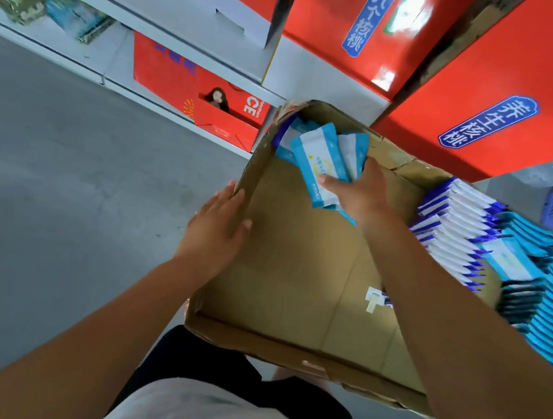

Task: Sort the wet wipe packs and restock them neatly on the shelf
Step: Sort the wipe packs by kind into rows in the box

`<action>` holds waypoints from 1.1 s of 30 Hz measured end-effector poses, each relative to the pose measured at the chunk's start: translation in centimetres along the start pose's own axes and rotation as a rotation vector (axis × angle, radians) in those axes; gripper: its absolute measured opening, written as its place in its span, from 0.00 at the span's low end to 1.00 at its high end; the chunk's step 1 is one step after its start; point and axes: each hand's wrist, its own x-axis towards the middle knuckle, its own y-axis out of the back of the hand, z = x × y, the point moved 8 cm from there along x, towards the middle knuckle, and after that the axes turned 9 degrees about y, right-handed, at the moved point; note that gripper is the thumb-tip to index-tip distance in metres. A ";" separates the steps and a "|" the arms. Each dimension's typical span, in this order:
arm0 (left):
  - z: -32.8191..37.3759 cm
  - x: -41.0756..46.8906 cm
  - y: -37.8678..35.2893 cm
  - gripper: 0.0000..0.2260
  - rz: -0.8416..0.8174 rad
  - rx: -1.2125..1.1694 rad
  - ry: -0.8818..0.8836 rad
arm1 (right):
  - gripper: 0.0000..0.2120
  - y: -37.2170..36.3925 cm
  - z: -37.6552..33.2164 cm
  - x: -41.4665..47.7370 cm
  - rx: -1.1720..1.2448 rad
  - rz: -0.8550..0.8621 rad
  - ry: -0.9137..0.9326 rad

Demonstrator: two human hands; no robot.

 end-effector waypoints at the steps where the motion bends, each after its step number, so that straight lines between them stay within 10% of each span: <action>1: 0.3 -0.5 0.5 0.23 0.023 -0.117 0.039 | 0.27 -0.2 0.3 -1.7 0.100 -0.025 -0.031; 4: 1.2 -2.5 1.3 0.17 0.056 -0.416 0.110 | 0.23 -1.3 1.1 -7.4 0.371 -0.173 -0.114; 11: 4.7 -7.8 -2.9 0.14 -0.529 -1.230 0.300 | 0.30 -3.8 0.4 -17.7 0.956 -0.323 -0.279; 33: 5.6 -15.5 -4.3 0.15 -0.477 -1.102 0.118 | 0.19 -0.3 2.4 -26.7 1.015 -0.286 -0.148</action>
